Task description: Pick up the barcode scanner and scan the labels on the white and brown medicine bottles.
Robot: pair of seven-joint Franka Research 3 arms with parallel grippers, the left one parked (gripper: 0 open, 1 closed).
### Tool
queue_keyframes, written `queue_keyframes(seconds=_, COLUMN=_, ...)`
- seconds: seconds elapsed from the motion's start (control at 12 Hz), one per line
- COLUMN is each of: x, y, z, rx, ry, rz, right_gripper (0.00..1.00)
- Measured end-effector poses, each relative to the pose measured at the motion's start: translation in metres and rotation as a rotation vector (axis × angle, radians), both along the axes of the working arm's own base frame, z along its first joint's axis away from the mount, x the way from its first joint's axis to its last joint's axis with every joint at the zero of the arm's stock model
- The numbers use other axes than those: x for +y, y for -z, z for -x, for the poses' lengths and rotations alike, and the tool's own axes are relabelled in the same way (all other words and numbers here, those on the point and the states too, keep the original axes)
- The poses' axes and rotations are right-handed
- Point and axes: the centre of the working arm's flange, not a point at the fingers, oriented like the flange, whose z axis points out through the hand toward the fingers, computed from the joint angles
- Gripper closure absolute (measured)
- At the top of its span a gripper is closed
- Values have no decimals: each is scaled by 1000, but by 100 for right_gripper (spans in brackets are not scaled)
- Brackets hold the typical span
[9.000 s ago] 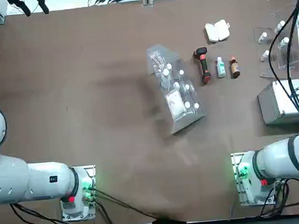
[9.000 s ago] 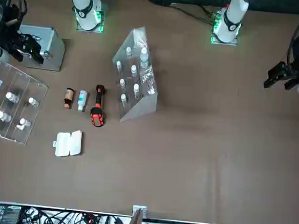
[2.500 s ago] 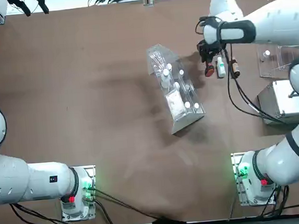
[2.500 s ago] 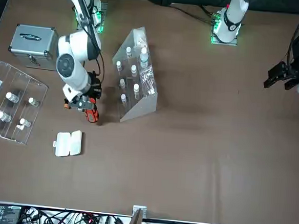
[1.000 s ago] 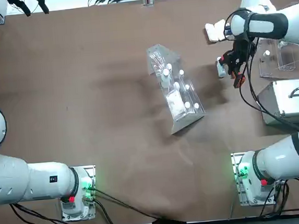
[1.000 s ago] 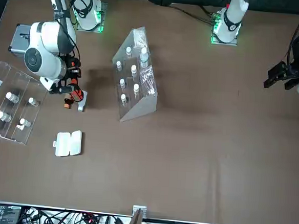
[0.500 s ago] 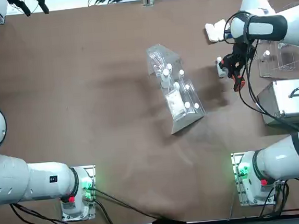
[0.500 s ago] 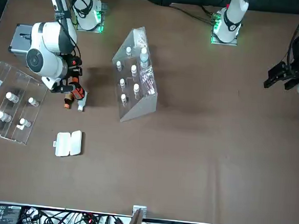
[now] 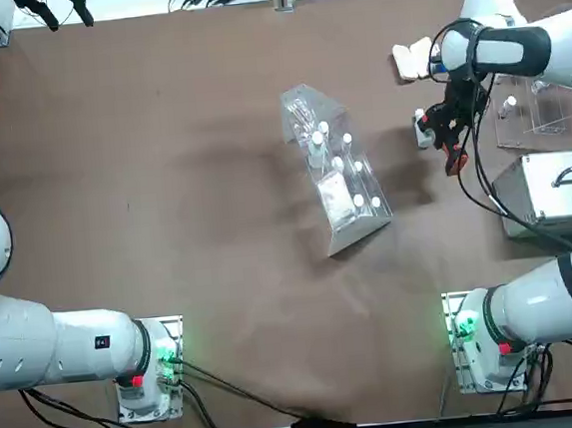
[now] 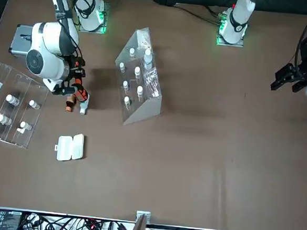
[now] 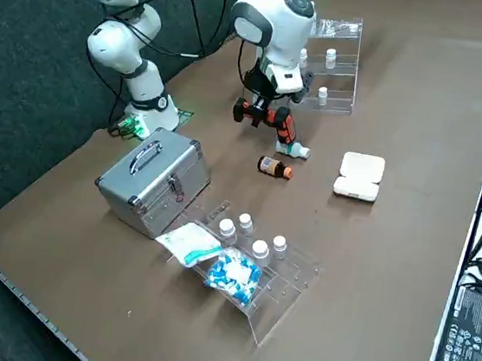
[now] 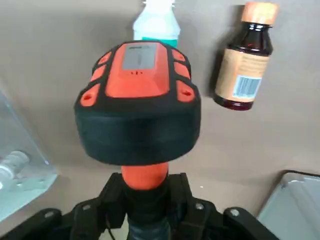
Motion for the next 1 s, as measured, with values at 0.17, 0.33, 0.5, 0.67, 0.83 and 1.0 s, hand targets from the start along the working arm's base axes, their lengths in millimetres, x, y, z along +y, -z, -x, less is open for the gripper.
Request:
queue_keyframes(seconds=0.17, x=1, y=-15, z=-4, rx=-5, ry=26, rz=-26, right_gripper=58)
queue_keyframes(seconds=0.33, x=-8, y=-26, z=-5, rx=-6, ry=24, rz=-37, right_gripper=58)
queue_keyframes(seconds=0.5, x=-31, y=-32, z=-4, rx=4, ry=27, rz=-55, right_gripper=58)
queue_keyframes(seconds=0.67, x=-67, y=-35, z=-1, rx=17, ry=29, rz=-87, right_gripper=58)
queue_keyframes(seconds=0.83, x=-106, y=-35, z=3, rx=20, ry=30, rz=-124, right_gripper=58)
queue_keyframes(seconds=1.0, x=-128, y=-34, z=6, rx=20, ry=36, rz=-142, right_gripper=58)
